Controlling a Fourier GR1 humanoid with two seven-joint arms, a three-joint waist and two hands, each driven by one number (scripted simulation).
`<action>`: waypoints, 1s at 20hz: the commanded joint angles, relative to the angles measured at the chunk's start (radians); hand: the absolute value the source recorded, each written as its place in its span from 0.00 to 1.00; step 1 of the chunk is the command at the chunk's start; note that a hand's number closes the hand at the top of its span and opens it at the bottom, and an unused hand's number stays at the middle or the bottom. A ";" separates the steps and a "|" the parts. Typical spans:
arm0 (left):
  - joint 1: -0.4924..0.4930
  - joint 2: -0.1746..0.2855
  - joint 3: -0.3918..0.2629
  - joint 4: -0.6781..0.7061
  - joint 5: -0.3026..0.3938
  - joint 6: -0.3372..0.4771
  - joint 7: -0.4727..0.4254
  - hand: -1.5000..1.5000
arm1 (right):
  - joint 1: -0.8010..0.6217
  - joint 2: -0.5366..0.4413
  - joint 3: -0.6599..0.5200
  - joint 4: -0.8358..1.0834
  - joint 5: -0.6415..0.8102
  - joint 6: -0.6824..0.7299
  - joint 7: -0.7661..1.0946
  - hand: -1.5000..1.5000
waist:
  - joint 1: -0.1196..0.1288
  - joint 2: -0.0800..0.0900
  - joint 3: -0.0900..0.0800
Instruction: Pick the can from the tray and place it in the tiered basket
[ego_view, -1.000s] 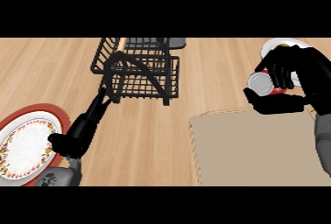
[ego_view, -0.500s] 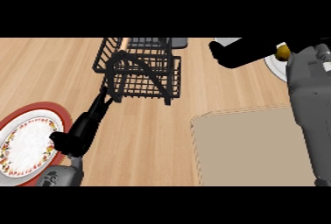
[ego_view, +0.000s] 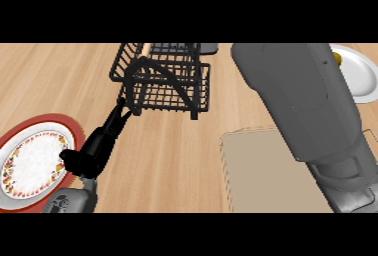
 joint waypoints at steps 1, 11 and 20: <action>-0.013 0.015 0.014 0.032 0.029 -0.040 0.041 0.50 | -0.085 0.080 0.001 0.212 0.026 -0.061 -0.082 1.00 | 0.004 0.009 -0.005; -0.026 -0.014 -0.002 0.052 -0.009 -0.009 0.032 0.50 | -0.223 0.118 -0.050 0.604 0.007 -0.180 -0.294 1.00 | 0.018 0.017 -0.005; -0.066 -0.037 -0.028 0.015 -0.027 0.003 0.096 0.50 | -0.289 0.118 -0.025 0.717 -0.251 -0.262 -0.322 1.00 | 0.043 0.014 -0.005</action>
